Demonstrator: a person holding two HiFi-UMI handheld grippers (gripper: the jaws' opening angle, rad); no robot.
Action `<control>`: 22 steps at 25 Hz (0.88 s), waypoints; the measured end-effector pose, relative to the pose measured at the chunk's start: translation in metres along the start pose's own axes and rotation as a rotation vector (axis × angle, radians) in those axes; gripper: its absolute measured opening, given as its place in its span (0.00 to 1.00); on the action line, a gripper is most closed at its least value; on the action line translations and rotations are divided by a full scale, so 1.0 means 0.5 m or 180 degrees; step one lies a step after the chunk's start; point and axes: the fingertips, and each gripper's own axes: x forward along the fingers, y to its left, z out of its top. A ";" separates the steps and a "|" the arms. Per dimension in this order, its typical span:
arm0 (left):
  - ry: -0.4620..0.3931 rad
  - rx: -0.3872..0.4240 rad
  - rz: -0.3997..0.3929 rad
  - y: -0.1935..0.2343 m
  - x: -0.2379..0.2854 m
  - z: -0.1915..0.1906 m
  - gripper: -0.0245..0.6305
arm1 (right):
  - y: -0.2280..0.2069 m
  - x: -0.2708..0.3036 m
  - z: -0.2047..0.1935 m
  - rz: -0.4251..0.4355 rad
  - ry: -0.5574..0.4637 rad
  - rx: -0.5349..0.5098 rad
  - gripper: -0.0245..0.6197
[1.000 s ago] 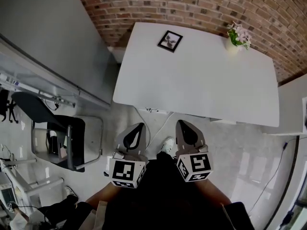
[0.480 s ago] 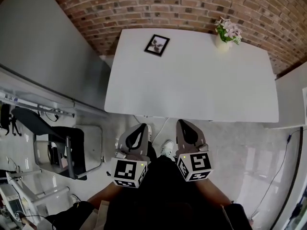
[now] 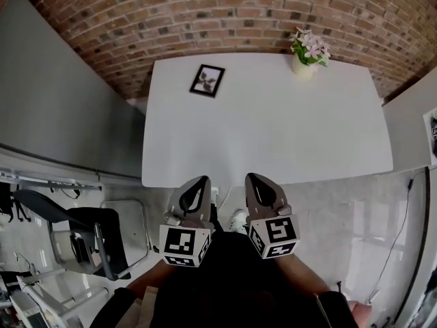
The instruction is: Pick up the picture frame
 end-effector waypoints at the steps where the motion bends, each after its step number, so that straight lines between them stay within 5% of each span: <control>1: 0.0014 -0.0003 -0.0015 0.012 0.013 0.001 0.04 | -0.003 0.017 0.003 -0.0015 0.0020 0.0007 0.04; 22: 0.0302 -0.0048 -0.0327 0.323 0.324 0.010 0.04 | -0.018 0.443 0.060 -0.0267 0.0412 0.0098 0.04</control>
